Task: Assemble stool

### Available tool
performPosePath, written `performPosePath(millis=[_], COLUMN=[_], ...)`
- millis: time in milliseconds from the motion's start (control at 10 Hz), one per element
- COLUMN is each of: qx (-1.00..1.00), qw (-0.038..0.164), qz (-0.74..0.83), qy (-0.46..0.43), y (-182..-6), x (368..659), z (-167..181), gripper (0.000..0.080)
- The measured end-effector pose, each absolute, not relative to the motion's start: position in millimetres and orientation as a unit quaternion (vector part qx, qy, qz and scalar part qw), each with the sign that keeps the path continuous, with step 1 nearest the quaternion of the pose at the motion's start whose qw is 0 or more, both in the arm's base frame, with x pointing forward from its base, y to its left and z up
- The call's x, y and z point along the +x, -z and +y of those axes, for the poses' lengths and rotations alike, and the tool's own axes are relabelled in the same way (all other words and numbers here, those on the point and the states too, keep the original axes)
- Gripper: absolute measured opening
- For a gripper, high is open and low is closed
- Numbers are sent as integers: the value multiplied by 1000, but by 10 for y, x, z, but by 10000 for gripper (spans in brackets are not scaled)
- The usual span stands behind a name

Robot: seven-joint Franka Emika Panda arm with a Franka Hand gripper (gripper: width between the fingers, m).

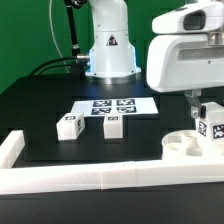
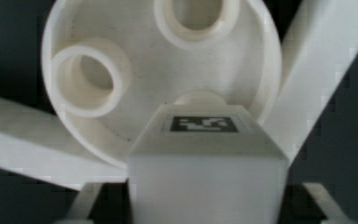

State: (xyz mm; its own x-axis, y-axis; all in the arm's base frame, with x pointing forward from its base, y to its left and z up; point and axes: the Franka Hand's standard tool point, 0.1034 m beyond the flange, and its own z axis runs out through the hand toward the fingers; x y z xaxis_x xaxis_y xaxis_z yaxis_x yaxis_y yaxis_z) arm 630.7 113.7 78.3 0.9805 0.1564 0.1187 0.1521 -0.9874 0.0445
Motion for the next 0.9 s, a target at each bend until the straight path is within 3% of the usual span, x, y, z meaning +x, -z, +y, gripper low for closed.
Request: performPosePath(millis=[600, 900], qx=[993, 956], qw=[-1, -33], qz=[-96, -283], qy=[-63, -66], y=[-772, -752], x=[6302, 6273], z=[1176, 1199], gripper=[343, 343])
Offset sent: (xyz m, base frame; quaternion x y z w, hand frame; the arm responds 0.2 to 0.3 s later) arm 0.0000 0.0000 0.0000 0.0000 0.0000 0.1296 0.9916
